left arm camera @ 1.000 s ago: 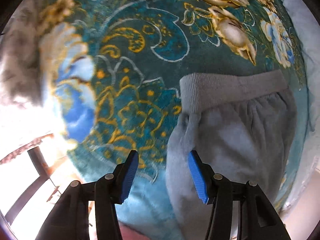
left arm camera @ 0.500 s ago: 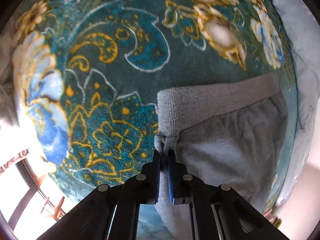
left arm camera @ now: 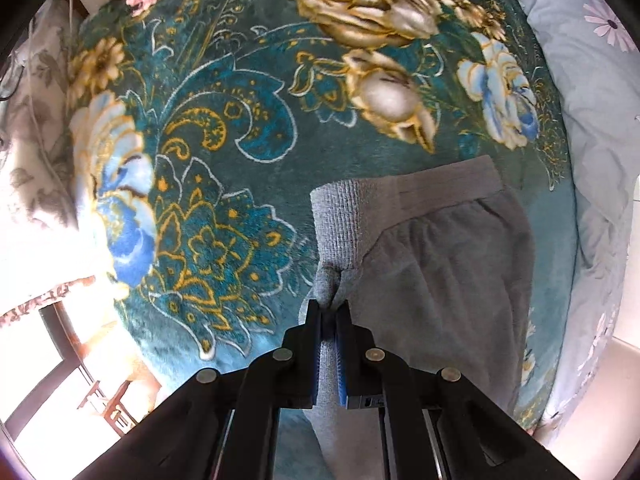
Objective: Fold clothes
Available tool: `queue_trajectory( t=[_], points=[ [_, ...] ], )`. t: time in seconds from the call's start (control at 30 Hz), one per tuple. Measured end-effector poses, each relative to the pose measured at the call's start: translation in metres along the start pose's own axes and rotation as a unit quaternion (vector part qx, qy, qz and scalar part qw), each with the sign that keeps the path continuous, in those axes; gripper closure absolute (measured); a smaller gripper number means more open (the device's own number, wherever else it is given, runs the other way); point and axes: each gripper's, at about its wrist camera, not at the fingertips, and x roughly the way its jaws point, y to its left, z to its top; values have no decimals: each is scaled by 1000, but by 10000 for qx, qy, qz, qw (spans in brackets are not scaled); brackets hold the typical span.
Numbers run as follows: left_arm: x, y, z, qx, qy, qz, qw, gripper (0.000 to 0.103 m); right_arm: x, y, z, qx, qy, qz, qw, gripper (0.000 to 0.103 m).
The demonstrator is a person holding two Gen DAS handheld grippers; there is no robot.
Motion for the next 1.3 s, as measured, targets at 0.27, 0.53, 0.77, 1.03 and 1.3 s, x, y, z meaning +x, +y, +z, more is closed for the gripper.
queue_trajectory(
  t=[0.27,0.53,0.77,1.03,1.3],
  points=[
    [-23,-29,-20,-41,-323,200,9993,96,32,-35,37,464,26,426,9980,63],
    [-33,-43,-37,-39,-566,368,9977,96,55,-20,49,-31,332,148,9993,72],
    [-49,-48,-40,-123,-806,92,9966,96,33,9,64,-135,546,332,9979,94],
    [-69,-44,-25,168,-789,-278,9964,97,-34,60,76,-413,103,806,9958,95],
    [-56,-48,9,-784,-233,-847,9930,98,-60,128,98,-397,99,427,9982,95]
  ],
)
